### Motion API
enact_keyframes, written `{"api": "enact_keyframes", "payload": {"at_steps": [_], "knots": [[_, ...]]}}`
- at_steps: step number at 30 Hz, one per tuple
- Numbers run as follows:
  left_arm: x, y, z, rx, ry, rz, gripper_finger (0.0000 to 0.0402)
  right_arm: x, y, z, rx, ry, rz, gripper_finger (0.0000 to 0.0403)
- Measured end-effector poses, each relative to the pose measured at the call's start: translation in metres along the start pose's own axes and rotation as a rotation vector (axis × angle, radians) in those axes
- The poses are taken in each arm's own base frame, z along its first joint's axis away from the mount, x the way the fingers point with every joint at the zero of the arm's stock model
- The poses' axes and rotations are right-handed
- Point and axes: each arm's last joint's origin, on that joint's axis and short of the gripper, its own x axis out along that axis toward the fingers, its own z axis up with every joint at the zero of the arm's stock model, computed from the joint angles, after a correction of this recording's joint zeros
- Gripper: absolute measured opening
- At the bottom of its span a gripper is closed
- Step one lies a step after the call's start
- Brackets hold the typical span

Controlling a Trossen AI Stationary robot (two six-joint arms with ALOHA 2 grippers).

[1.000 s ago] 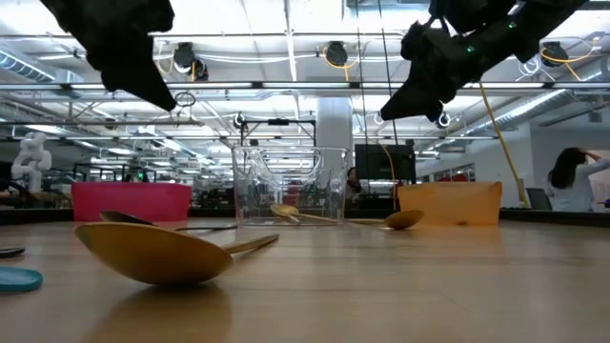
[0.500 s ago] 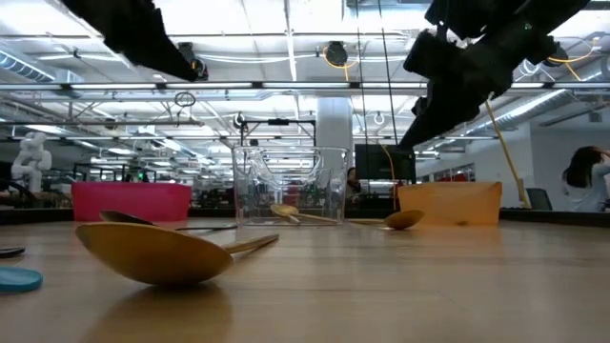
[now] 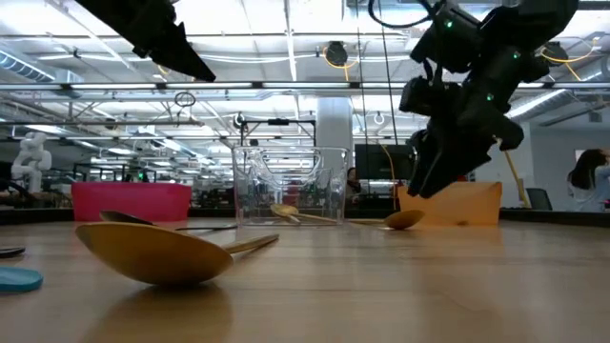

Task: Sort silverware by color (type)
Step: Put the gold spoon into the transparent bin

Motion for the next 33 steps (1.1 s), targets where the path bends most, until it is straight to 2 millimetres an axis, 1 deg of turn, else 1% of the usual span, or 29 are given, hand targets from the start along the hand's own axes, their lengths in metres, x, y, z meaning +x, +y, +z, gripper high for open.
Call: {"api": "enact_keyframes", "payload": {"at_steps": [2, 4, 9, 12, 15, 17, 19, 23, 24, 29, 33], "knots": [[0.000, 0.000, 0.000, -0.004, 0.000, 0.002, 0.0037, 0.006, -0.001, -0.001, 0.001, 0.009, -0.002, 0.0209], [0.000, 0.000, 0.000, -0.007, 0.000, 0.002, 0.0037, 0.012, -0.002, -0.002, 0.003, 0.018, -0.006, 0.0211], [0.000, 0.000, 0.001, -0.016, -0.007, 0.001, 0.0037, 0.029, -0.004, -0.002, -0.018, 0.011, -0.016, 0.0198], [0.000, 0.000, 0.002, -0.021, -0.013, 0.000, 0.0037, 0.037, -0.004, -0.006, -0.015, 0.051, -0.035, 0.0186], [0.000, 0.000, 0.002, -0.029, -0.019, -0.001, 0.0037, 0.043, -0.004, -0.008, -0.011, 0.069, -0.054, 0.0165], [0.000, 0.000, 0.003, -0.032, -0.026, -0.001, 0.0037, 0.047, -0.004, -0.010, -0.006, 0.073, -0.052, 0.0142], [0.000, 0.000, 0.004, -0.031, -0.033, -0.001, 0.0037, 0.049, -0.004, -0.010, 0.004, 0.073, -0.056, 0.0111], [0.000, 0.000, 0.004, -0.030, -0.035, -0.002, 0.0037, 0.050, -0.006, -0.008, 0.013, 0.061, -0.104, 0.0037], [0.000, 0.000, 0.004, -0.029, -0.035, -0.001, 0.0037, 0.049, -0.006, -0.008, 0.014, 0.061, -0.113, 0.0026], [0.000, 0.000, 0.004, -0.009, -0.036, -0.002, 0.0037, 0.042, -0.004, -0.006, 0.041, 0.046, -0.081, 0.0024], [0.000, 0.000, 0.006, 0.020, -0.053, -0.005, 0.0037, 0.024, 0.001, -0.003, 0.079, 0.029, 0.017, 0.0013]]}}
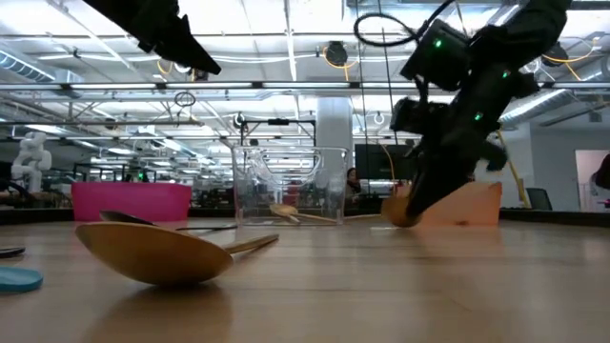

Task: Sort silverware by color (type)
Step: Put the gold spoon into the transparent bin

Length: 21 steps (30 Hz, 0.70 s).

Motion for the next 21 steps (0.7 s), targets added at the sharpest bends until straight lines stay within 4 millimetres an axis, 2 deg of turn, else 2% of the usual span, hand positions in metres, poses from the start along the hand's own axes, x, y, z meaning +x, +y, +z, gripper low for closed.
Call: {"api": "enact_keyframes", "payload": {"at_steps": [10, 21], "knots": [[-0.002, -0.004, 0.016, 0.076, -0.159, -0.159, 0.0037, -0.061, 0.009, 0.008, 0.164, -0.117, 0.282, 0.0002], [-0.003, -0.008, 0.020, 0.124, -0.221, -0.290, 0.0037, -0.097, 0.023, 0.005, 0.302, -0.122, 0.493, 0.0001]]}}
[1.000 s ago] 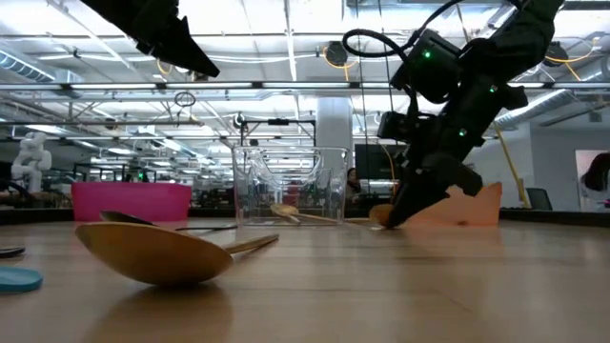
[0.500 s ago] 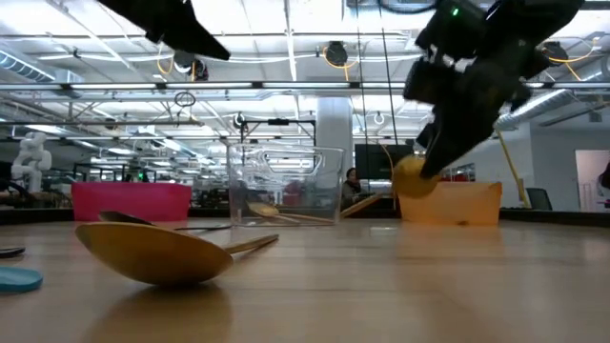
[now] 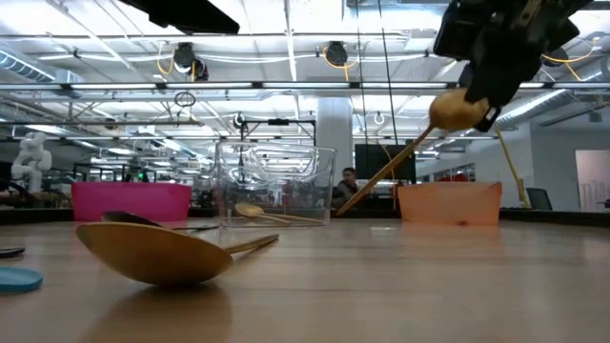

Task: Sort silverware by color (type)
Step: Put the gold spoon into the transparent bin

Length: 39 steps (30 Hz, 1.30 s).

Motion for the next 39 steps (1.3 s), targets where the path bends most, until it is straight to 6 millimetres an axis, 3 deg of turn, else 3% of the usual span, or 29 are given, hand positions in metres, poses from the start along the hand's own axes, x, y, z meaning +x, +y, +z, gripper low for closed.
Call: {"api": "enact_keyframes", "payload": {"at_steps": [11, 23, 33, 39], "knots": [[0.009, -0.006, 0.005, -0.019, -0.099, -0.198, 0.0037, -0.005, 0.020, 0.010, -0.043, -0.100, 0.176, 0.0000], [0.053, -0.008, -0.005, -0.102, -0.157, -0.378, 0.0040, -0.004, 0.034, 0.024, -0.099, -0.154, 0.253, 0.0000], [0.068, -0.013, -0.013, -0.151, -0.132, -0.391, 0.0128, -0.003, 0.042, 0.041, -0.231, -0.073, 0.220, 0.0000], [0.074, -0.016, -0.019, -0.134, -0.107, -0.396, 0.0145, -0.004, 0.043, 0.049, -0.305, -0.080, 0.201, 0.0000]]}}
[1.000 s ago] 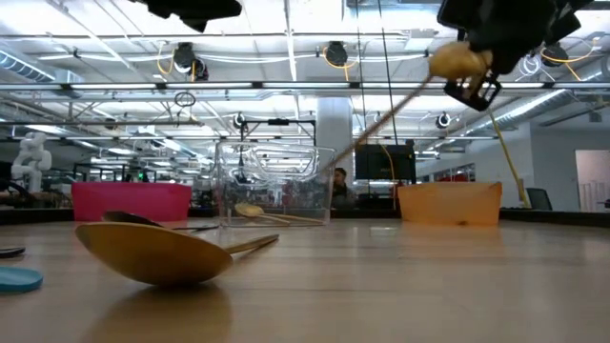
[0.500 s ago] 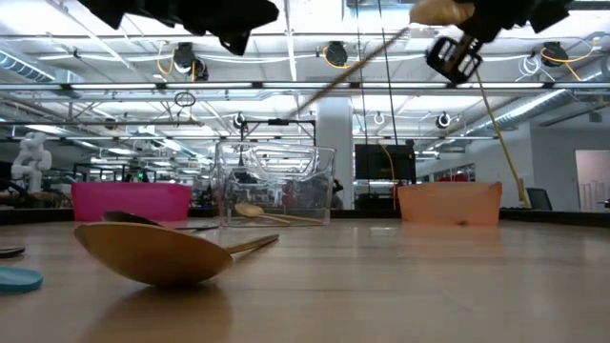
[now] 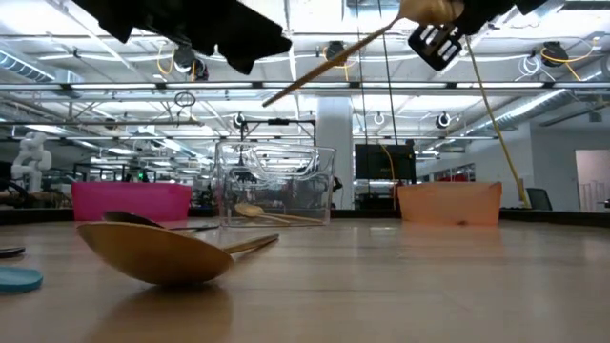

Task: Sort silverware by color (type)
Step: Put the gold spoon into the transparent bin

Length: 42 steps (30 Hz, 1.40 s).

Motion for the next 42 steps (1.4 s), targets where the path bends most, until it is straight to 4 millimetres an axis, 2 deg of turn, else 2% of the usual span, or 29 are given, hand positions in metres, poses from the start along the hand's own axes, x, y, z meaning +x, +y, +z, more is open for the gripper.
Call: {"api": "enact_keyframes", "payload": {"at_steps": [11, 19, 25, 36, 39, 42], "knots": [[0.023, 0.008, 0.001, 0.005, -0.037, 0.019, 0.0145, 0.001, -0.013, 0.007, -0.033, -0.007, -0.037, 0.0000], [0.032, 0.014, 0.005, 0.027, -0.036, 0.030, 0.0145, 0.002, -0.013, 0.007, -0.053, -0.006, -0.033, 0.0000], [0.034, 0.021, 0.004, 0.015, -0.029, 0.049, 0.0145, 0.002, -0.012, 0.008, -0.059, -0.011, -0.033, 0.0000], [0.034, 0.021, 0.003, 0.013, -0.023, 0.050, 0.0145, -0.001, -0.016, 0.014, -0.097, -0.068, -0.041, 0.0000], [0.034, 0.022, 0.003, 0.013, -0.025, 0.054, 0.0131, -0.002, -0.017, 0.014, -0.090, -0.065, -0.047, 0.0000], [0.034, 0.021, 0.003, 0.013, -0.027, 0.054, 0.0090, -0.002, -0.017, 0.014, -0.095, -0.063, -0.047, 0.0000]]}}
